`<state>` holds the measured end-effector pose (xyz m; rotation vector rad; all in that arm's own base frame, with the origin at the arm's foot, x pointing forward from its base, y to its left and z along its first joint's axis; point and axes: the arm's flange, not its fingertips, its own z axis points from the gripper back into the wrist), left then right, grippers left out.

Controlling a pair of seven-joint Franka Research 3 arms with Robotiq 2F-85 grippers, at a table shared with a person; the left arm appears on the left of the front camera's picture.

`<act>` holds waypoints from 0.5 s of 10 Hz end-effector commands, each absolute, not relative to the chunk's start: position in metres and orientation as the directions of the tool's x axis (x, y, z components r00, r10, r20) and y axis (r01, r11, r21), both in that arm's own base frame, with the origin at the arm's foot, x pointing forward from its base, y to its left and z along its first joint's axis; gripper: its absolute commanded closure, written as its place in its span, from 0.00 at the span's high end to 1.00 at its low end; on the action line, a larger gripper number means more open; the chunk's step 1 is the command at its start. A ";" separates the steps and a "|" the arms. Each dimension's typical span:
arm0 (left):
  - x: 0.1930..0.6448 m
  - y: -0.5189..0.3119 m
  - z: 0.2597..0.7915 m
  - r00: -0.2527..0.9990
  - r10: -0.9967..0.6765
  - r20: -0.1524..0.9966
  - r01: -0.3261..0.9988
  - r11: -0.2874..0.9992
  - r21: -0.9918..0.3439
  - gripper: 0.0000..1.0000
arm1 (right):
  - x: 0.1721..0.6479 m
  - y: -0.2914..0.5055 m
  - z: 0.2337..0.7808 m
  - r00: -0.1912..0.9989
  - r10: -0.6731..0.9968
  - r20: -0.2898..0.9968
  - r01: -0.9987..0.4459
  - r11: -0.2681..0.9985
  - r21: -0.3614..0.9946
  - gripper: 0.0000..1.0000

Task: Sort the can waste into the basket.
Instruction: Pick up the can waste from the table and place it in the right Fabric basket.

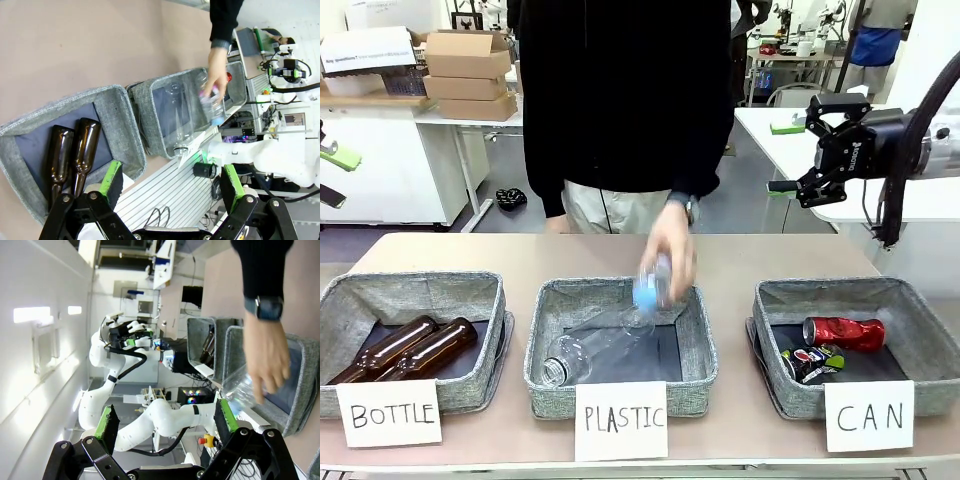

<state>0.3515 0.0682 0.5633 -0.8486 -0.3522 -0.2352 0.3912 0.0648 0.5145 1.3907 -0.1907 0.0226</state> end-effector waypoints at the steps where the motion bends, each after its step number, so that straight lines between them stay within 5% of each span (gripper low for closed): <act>1: 0.349 0.071 0.560 0.912 -0.073 0.403 0.352 0.643 -0.680 1.00 | 0.391 0.063 0.516 0.985 -0.087 0.148 -0.131 0.181 0.975 1.00; 5: 0.349 0.071 0.560 0.912 -0.073 0.403 0.352 0.643 -0.680 1.00 | 0.391 0.063 0.516 0.985 -0.087 0.148 -0.131 0.181 0.975 1.00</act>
